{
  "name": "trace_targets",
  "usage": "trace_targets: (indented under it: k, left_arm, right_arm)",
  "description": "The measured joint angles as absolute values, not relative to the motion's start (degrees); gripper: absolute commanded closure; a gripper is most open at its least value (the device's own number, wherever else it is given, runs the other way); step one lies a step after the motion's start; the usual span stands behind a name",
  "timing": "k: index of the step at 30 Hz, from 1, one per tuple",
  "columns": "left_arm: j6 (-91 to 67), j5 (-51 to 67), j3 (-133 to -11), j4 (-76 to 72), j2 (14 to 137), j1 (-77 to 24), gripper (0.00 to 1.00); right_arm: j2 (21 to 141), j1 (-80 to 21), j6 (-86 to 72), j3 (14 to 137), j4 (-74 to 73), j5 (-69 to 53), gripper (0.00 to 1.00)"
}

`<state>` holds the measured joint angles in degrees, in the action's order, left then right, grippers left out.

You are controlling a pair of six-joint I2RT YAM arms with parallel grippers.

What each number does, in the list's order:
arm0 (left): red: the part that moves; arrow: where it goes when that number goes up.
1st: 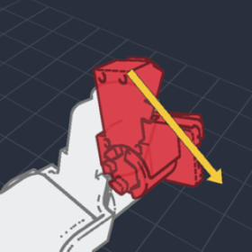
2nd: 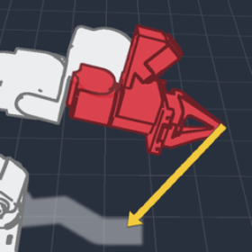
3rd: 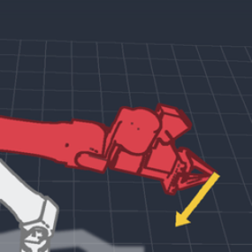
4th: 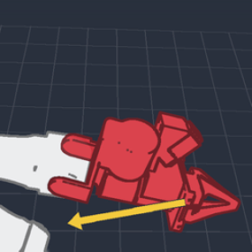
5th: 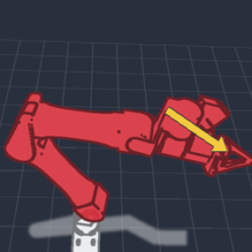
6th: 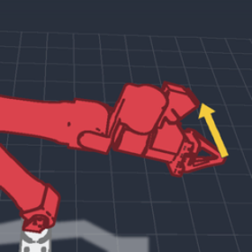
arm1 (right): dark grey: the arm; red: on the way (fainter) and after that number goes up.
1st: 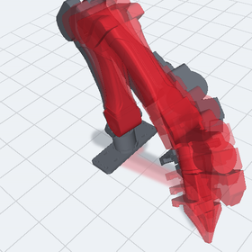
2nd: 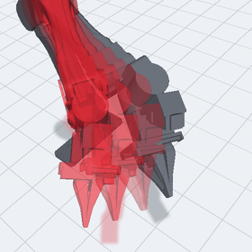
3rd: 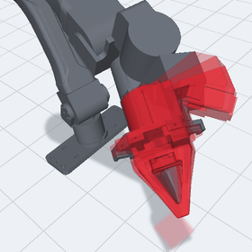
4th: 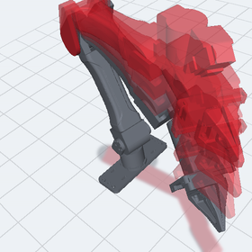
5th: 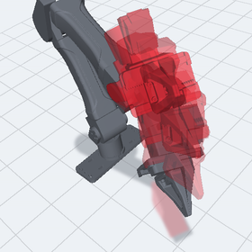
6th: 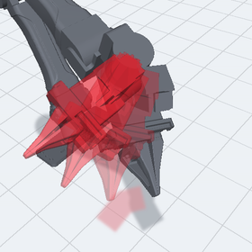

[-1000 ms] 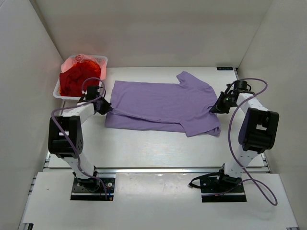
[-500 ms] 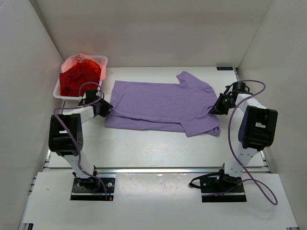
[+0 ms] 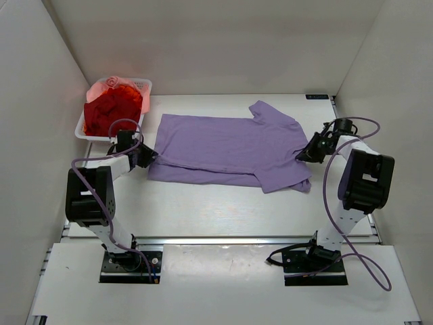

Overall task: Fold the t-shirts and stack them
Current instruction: Fold the flattened tshirt in 1/3 of the way

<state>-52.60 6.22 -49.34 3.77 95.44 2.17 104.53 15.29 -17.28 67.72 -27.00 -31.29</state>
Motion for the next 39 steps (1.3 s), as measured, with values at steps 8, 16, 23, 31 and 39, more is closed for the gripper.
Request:
trace_targets:
  k: [8,16,23,31,39]
  left_arm:
    - [-53.6,6.1,-50.3,2.5,94.6,2.2,0.49]
    - [-48.1,6.3,-51.3,5.8,91.3,1.1,0.47]
    - [-42.6,7.1,-49.4,9.3,87.5,-3.5,0.46]
    - [-40.0,6.9,-50.0,12.8,88.9,-9.1,0.49]
    - [-38.0,6.4,-54.2,18.0,98.0,-12.1,0.53]
  right_arm:
    - [104.4,16.3,-24.0,65.5,-19.0,-31.3,0.93]
    - [104.0,14.1,-20.7,67.9,-21.8,-25.8,0.67]
    - [95.7,9.3,-13.8,65.4,-25.6,-16.6,0.56]
    - [92.5,4.6,-10.4,63.7,-26.9,-12.9,0.67]
    - [96.6,0.1,-13.3,62.9,-28.3,-14.3,0.74]
